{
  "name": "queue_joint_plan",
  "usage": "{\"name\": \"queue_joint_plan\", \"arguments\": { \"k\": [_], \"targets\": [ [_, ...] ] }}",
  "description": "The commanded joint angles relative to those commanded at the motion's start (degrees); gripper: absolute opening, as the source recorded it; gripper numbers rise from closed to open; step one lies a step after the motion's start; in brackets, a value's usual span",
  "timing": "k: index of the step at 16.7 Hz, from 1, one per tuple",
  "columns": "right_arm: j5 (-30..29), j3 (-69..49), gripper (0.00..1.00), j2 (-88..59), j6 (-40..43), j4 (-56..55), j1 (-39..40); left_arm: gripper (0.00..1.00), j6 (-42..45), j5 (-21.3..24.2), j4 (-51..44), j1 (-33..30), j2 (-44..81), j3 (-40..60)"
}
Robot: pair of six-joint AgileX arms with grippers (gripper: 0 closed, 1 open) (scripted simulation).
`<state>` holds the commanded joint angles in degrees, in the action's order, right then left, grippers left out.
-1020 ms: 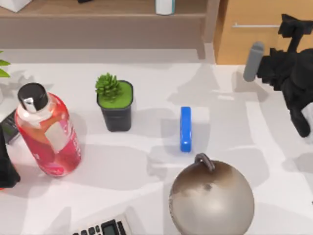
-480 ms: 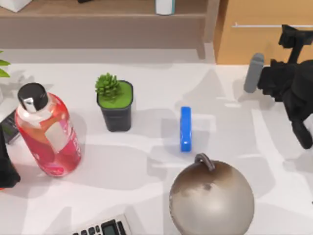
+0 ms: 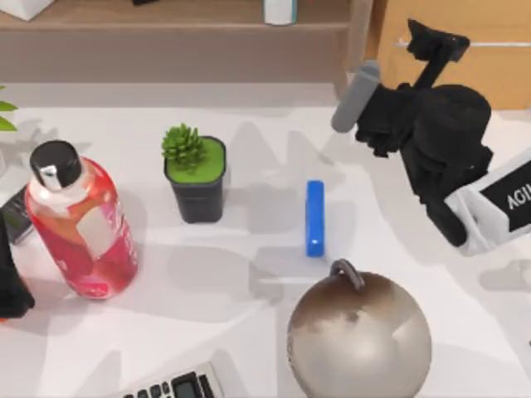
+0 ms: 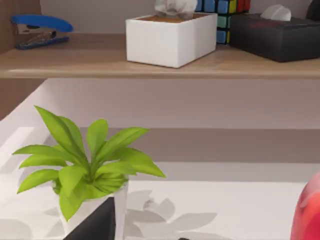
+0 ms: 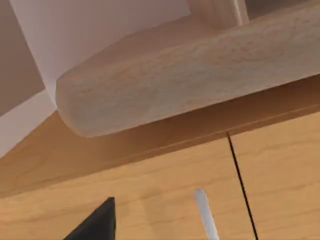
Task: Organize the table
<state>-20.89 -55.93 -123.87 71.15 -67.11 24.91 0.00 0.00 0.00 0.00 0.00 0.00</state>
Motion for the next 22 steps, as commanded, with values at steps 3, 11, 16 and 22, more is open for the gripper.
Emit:
{"name": "queue_joint_plan", "arguments": {
  "k": [3,11,16,22],
  "targets": [
    [-5.18,-5.71,1.0,0.64,-15.4,5.73,7.94,1.0,0.0,0.0,0.0,0.0,0.0,0.0],
    [-16.19,-27.98,1.0,-2.81,-56.78,23.03,16.17,1.0,0.0,0.0,0.0,0.0,0.0,0.0],
    [-19.46,-37.22,1.0,-6.09,-69.2,29.69,14.6,1.0,0.0,0.0,0.0,0.0,0.0,0.0],
    [-19.92,-38.75,1.0,-6.8,-70.78,30.88,13.97,1.0,0.0,0.0,0.0,0.0,0.0,0.0]
  ]
}}
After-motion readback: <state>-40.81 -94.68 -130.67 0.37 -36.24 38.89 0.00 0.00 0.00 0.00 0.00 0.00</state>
